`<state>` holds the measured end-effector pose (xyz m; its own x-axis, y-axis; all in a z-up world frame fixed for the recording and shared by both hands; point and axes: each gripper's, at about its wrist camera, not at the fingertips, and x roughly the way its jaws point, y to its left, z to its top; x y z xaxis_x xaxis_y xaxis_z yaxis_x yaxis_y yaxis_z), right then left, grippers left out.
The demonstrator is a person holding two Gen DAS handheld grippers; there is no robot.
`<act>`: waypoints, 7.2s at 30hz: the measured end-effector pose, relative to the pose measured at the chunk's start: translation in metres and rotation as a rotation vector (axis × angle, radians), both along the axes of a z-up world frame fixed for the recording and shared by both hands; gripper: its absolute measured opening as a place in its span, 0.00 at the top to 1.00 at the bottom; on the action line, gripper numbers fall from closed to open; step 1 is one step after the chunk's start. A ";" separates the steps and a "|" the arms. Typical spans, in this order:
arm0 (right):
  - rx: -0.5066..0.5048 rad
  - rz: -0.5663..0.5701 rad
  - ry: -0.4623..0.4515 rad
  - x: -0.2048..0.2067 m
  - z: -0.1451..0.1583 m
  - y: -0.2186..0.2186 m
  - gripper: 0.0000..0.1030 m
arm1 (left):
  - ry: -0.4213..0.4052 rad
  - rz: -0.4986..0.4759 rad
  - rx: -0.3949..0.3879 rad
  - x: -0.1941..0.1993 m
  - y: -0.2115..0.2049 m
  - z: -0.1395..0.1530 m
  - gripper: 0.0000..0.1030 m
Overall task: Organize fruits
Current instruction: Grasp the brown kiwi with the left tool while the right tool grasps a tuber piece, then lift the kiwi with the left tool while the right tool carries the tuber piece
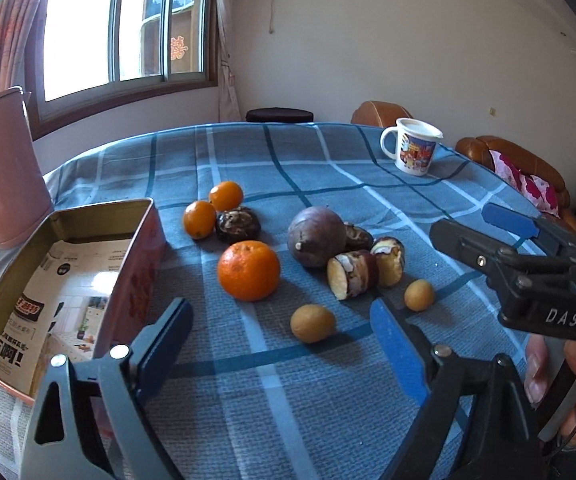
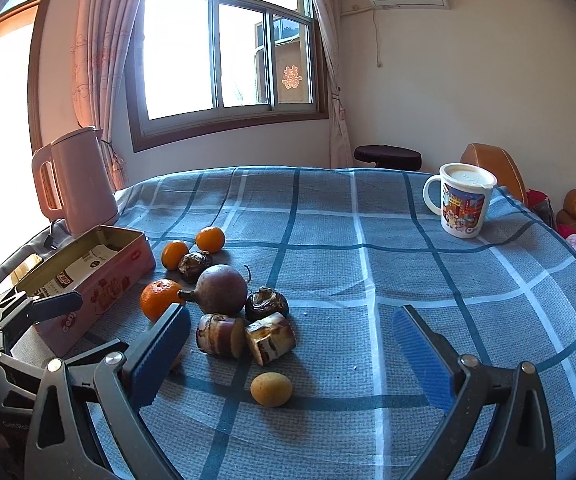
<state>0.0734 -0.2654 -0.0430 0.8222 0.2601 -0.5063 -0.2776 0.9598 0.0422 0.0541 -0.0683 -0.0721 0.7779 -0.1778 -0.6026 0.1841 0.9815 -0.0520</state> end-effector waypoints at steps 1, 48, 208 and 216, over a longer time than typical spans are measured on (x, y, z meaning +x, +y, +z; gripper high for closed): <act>0.000 -0.001 0.009 0.002 -0.002 -0.001 0.01 | 0.018 -0.015 0.003 0.003 -0.004 -0.002 0.15; -0.028 0.218 0.264 0.055 -0.031 0.019 0.68 | -0.046 -0.026 -0.119 0.012 0.017 0.005 0.69; -0.037 0.385 -0.257 -0.018 0.036 0.104 0.68 | -0.308 0.264 0.067 -0.017 0.099 0.037 0.69; -0.059 0.422 -0.241 -0.013 0.036 0.126 0.68 | -0.268 0.294 0.066 -0.012 0.117 0.032 0.69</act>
<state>0.0599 -0.1397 -0.0069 0.7464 0.5729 -0.3387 -0.6385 0.7600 -0.1215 0.0425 0.0485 -0.0405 0.9210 0.1077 -0.3745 -0.1063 0.9940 0.0246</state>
